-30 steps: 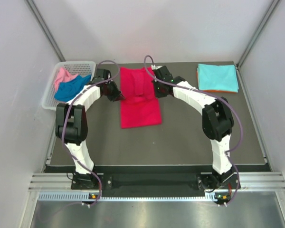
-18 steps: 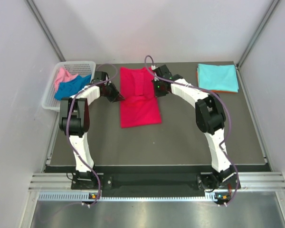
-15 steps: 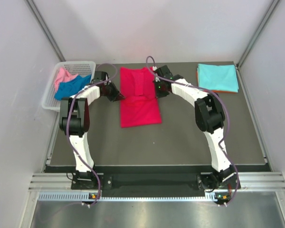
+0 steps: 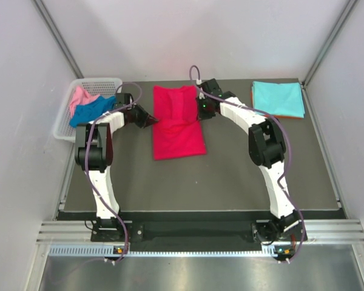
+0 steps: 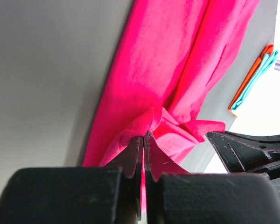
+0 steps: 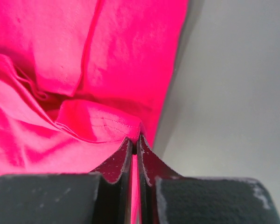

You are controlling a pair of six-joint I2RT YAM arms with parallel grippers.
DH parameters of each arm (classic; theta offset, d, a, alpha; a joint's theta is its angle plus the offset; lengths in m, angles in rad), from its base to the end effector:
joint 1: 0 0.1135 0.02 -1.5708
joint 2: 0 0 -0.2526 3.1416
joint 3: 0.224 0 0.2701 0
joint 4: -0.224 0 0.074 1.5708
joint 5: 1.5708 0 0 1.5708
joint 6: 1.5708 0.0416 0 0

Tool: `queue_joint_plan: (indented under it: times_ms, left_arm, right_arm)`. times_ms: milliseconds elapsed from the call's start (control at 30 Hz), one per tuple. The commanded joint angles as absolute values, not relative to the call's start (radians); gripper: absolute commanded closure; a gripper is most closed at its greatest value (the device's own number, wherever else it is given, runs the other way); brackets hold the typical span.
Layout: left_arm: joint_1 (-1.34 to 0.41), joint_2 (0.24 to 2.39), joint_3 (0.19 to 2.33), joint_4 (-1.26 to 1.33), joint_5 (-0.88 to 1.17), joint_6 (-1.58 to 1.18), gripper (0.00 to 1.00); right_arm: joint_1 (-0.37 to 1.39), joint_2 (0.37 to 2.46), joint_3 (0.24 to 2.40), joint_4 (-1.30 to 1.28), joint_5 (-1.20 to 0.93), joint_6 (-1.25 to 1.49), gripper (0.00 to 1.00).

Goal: Fold and stack the t-shirts
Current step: Fold the tshirt

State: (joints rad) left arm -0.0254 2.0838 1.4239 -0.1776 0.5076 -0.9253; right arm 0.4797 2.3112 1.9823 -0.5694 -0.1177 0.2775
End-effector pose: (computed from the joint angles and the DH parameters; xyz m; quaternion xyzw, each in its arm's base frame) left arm 0.4620 -0.0320 0.1376 -0.3119 0.8528 -0.3672 0.2013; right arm 0.4687 0.2493 0.1815 -0.1144 0.9356 0.1733 0.2855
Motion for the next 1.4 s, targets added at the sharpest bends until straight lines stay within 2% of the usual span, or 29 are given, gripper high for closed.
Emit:
queue_joint_plan:
  times_ms: [0,67,133,167,267,467,600,700,800,1167,1267,1367]
  left_arm:
    - [-0.018,2.105,1.422,-0.042,0.57,-0.953,0.97]
    - [-0.018,2.127,1.436,-0.023,0.615,-0.96,0.87]
    - [-0.015,2.149,1.502,-0.121,0.583,-0.928,0.8]
    - [-0.015,2.148,1.54,-0.161,0.556,-0.911,0.69]
    - [-0.012,2.103,1.571,-0.262,0.434,-0.847,0.67]
    - [-0.04,1.945,1.543,-0.437,0.226,-0.678,0.57]
    - [-0.066,1.846,1.409,-0.448,0.28,-0.631,0.56]
    - [-0.08,1.78,1.272,-0.423,0.339,-0.617,0.56]
    - [-0.104,1.73,1.168,-0.397,0.356,-0.592,0.56]
    - [-0.15,1.681,0.993,-0.351,0.357,-0.588,0.57]
    - [-0.169,1.667,0.971,-0.356,0.321,-0.584,0.57]
    - [-0.192,1.652,0.954,-0.362,0.292,-0.578,0.57]
  right_arm:
    - [0.471,2.332,2.055,-0.551,-0.144,0.296,0.96]
    - [0.466,2.342,2.077,-0.551,-0.153,0.304,0.92]
    - [0.465,2.355,2.118,-0.552,-0.169,0.308,0.82]
    - [0.46,2.364,2.132,-0.557,-0.176,0.311,0.79]
    - [0.453,2.339,2.138,-0.561,-0.178,0.318,0.75]
    - [0.449,2.205,1.991,-0.583,-0.178,0.328,0.62]
    - [0.451,2.083,1.752,-0.523,-0.205,0.313,0.54]
    - [0.449,2.033,1.633,-0.483,-0.244,0.296,0.53]
    - [0.449,2.011,1.55,-0.451,-0.267,0.285,0.53]
    - [0.468,1.927,1.261,-0.264,-0.374,0.336,0.64]
    - [0.469,1.876,1.185,-0.224,-0.35,0.357,0.75]
    - [0.471,1.827,1.122,-0.193,-0.337,0.371,0.9]
